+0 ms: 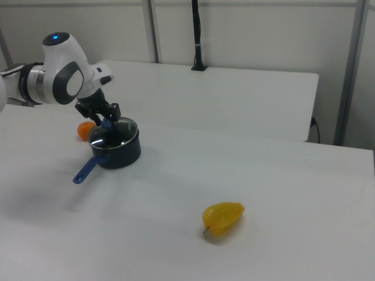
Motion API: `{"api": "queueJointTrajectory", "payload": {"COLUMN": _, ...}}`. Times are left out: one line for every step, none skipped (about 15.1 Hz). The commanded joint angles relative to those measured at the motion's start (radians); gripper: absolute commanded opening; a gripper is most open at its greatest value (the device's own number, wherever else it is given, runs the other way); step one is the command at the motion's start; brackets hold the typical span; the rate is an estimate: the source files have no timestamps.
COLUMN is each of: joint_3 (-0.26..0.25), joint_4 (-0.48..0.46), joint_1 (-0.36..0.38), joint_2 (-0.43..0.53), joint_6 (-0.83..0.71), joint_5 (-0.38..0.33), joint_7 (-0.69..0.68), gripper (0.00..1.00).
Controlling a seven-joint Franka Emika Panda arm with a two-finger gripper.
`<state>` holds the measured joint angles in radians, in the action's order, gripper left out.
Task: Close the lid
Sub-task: 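Carry the lid over the black saucepan and lower it onto the rim, then open the gripper to release the blue knob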
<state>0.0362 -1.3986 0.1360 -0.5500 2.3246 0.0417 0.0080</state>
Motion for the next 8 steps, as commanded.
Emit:
{"api": "queueJointTrajectory", "payload": {"joint_3": -0.010, "joint_4": 0.001, "joint_1": 0.013, "joint_2": -0.010, "joint_6": 0.012, "joint_5": 0.009, "joint_7": -0.014, "gripper": 0.37}}
{"api": "queueJointTrajectory", "payload": {"joint_3": -0.010, "joint_4": 0.003, "joint_1": 0.013, "joint_2": -0.016, "joint_6": 0.018, "joint_5": 0.009, "joint_7": -0.014, "gripper": 0.37}}
{"api": "queueJointTrajectory", "payload": {"joint_3": -0.010, "joint_4": 0.001, "joint_1": 0.013, "joint_2": -0.018, "joint_6": 0.033, "joint_5": 0.009, "joint_7": -0.013, "gripper": 0.39}}
{"api": "queueJointTrajectory", "payload": {"joint_3": -0.010, "joint_4": 0.001, "joint_1": 0.013, "joint_2": -0.018, "joint_6": 0.045, "joint_5": 0.009, "joint_7": -0.013, "gripper": 0.42}}
{"api": "queueJointTrajectory", "payload": {"joint_3": -0.010, "joint_4": 0.000, "joint_1": 0.013, "joint_2": -0.018, "joint_6": 0.048, "joint_5": 0.009, "joint_7": -0.013, "gripper": 0.59}}
{"api": "queueJointTrajectory", "payload": {"joint_3": -0.010, "joint_4": 0.001, "joint_1": 0.013, "joint_2": -0.018, "joint_6": 0.050, "joint_5": 0.009, "joint_7": -0.010, "gripper": 0.91}}
{"api": "queueJointTrajectory", "payload": {"joint_3": -0.012, "joint_4": 0.001, "joint_1": 0.013, "joint_2": -0.018, "joint_6": 0.050, "joint_5": 0.010, "joint_7": -0.011, "gripper": 1.00}}
{"api": "queueJointTrajectory", "payload": {"joint_3": -0.012, "joint_4": 0.001, "joint_1": 0.013, "joint_2": -0.015, "joint_6": 0.050, "joint_5": 0.017, "joint_7": -0.011, "gripper": 1.00}}
